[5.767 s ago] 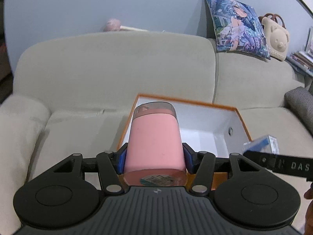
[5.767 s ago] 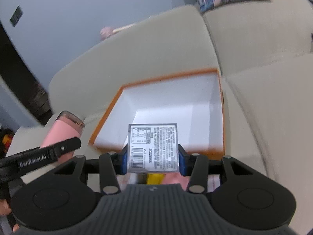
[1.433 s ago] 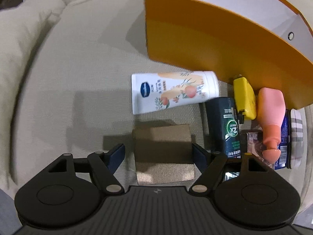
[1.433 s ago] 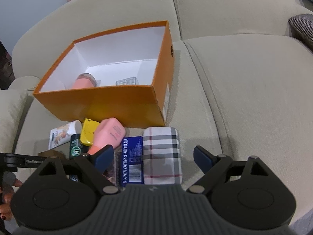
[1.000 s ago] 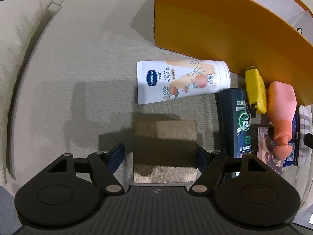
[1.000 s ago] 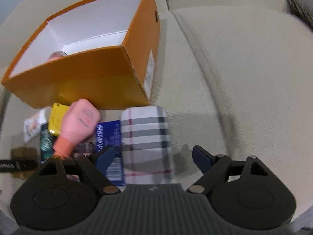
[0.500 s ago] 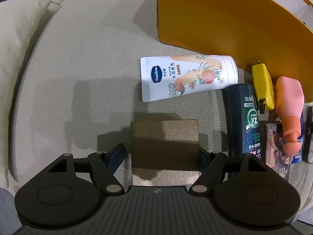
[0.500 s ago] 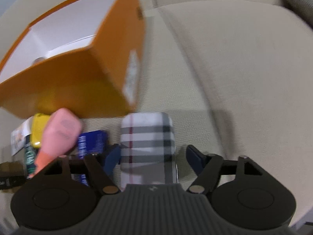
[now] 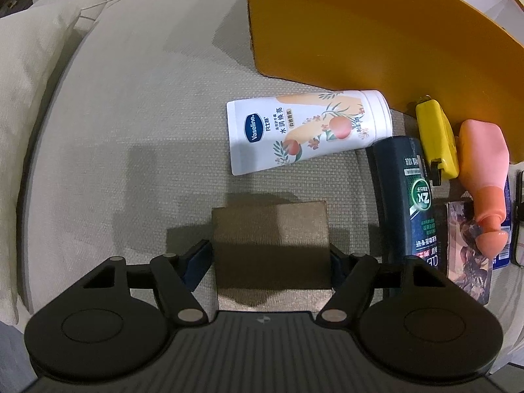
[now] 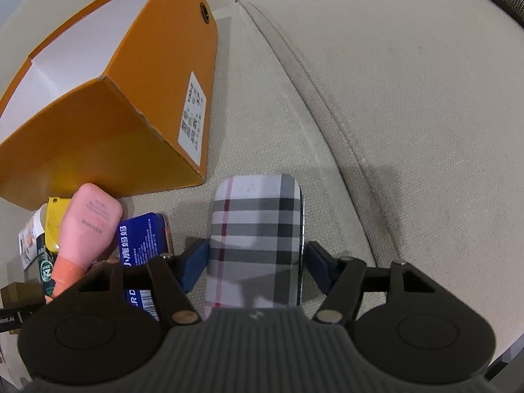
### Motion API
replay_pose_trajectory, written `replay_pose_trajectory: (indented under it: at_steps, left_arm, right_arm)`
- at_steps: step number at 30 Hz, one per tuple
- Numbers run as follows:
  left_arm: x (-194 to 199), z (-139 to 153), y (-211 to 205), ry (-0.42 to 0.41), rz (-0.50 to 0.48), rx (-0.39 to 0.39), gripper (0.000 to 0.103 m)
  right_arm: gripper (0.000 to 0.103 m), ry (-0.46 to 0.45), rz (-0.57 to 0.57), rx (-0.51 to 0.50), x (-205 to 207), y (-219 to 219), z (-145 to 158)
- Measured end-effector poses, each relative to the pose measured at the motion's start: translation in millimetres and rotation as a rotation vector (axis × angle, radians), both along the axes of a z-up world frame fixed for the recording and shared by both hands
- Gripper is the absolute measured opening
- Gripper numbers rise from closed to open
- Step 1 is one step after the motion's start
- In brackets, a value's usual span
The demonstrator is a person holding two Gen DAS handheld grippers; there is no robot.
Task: Organize rigid objects
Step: 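Grasp the brown cardboard cube with the left tool while the right tool grasps the plaid case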
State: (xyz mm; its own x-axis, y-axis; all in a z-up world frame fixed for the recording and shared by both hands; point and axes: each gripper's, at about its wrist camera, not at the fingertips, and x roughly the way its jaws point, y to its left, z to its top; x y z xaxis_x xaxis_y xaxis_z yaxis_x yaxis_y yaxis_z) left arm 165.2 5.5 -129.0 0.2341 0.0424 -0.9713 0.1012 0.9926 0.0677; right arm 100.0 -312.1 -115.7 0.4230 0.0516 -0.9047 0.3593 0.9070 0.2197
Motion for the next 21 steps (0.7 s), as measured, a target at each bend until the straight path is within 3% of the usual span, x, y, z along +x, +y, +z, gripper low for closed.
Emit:
replay_pose_trajectory:
  at_steps: [5, 16, 19, 21]
  left_arm:
    - [1, 3, 4, -0.001, -0.001, -0.013, 0.086]
    - [-3, 3, 0, -0.014, -0.019, 0.007, 0.087]
    - [-5, 7, -3, -0.016, -0.036, -0.011, 0.069]
    - [-7, 9, -7, -0.02, -0.054, 0.003, 0.069]
  right_arm:
    - [0.074, 0.021, 0.066, -0.1, 5, 18, 2]
    - [0.073, 0.007, 0.041, -0.069, 5, 10, 7]
    - [0.073, 0.009, 0.044, -0.072, 2, 5, 7]
    - [0.07, 0.012, 0.051, -0.081, 3, 8, 3]
